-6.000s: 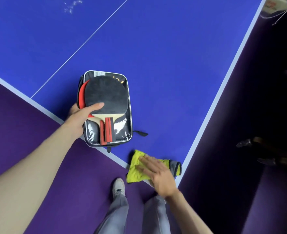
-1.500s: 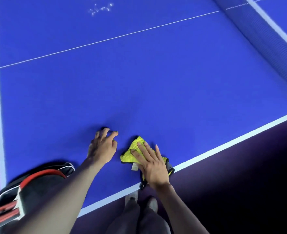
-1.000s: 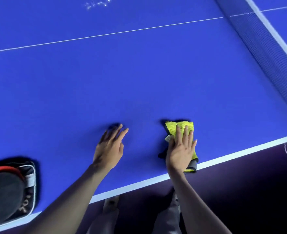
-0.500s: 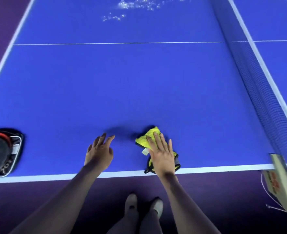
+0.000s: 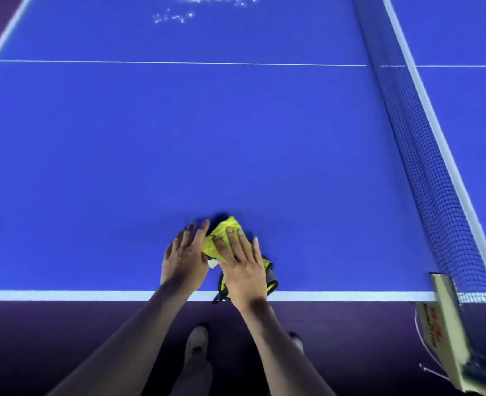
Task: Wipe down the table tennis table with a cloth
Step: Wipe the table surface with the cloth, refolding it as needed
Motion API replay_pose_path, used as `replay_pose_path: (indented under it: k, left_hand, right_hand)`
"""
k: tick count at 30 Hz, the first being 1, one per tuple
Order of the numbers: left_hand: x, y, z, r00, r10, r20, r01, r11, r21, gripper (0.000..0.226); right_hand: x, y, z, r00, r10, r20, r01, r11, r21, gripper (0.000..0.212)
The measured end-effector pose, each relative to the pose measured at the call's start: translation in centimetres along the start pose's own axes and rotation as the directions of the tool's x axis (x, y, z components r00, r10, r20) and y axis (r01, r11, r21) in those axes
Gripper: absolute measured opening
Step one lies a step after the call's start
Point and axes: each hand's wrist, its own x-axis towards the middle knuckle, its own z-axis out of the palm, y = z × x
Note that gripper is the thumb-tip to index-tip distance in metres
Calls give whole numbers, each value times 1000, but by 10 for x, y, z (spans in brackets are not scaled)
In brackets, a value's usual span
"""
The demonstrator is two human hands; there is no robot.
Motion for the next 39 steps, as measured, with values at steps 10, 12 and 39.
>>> replay_pose_path:
  k: [10,12,39]
  left_hand:
    - [-17,104,62,999,-26,43,25,999,36,64]
    - [-14,109,63,997,-56,50,56,998,-6,61]
    - [52,13,-15,972,181,-153,-154,973,170,46]
  right_hand:
    - [-71,304,-104,915,401,32,-401,916,-6,55]
    - [-83,341,-119,859,512,28,-512,859,11,57]
    - [32,249,-58,687,717,-121,-698,697,167,59]
